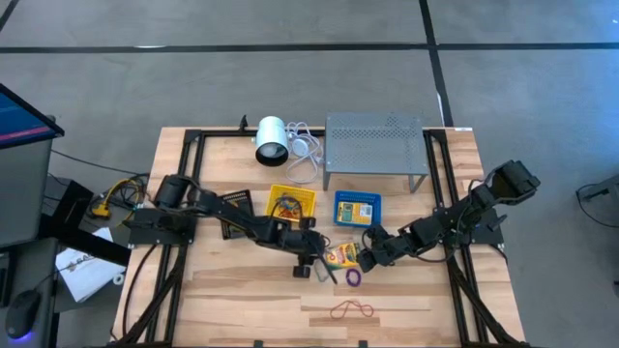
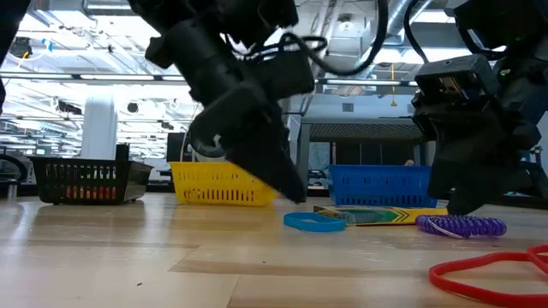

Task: Pick & Place Office Desk Supplies
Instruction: Put the crayon box into the blue bin

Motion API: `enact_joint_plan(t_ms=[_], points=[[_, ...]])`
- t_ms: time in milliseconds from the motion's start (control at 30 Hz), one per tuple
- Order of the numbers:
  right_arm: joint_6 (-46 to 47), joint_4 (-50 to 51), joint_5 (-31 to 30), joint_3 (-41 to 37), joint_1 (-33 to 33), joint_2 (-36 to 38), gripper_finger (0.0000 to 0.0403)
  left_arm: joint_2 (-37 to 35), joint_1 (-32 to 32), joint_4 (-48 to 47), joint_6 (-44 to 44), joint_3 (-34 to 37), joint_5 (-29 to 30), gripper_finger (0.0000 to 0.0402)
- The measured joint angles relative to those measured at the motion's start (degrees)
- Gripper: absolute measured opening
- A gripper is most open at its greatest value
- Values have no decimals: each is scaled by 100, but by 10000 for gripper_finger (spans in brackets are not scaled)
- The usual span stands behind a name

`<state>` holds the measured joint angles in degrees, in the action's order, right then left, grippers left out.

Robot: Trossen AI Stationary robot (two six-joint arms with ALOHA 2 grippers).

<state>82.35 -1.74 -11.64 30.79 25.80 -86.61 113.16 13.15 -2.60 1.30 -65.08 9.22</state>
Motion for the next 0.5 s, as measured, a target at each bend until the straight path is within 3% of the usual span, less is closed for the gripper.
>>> enact_joint_plan(t_ms=[500], points=[[17, 1, 127, 0, -9, -1, 169, 60, 7, 342, 15, 4, -170, 147]])
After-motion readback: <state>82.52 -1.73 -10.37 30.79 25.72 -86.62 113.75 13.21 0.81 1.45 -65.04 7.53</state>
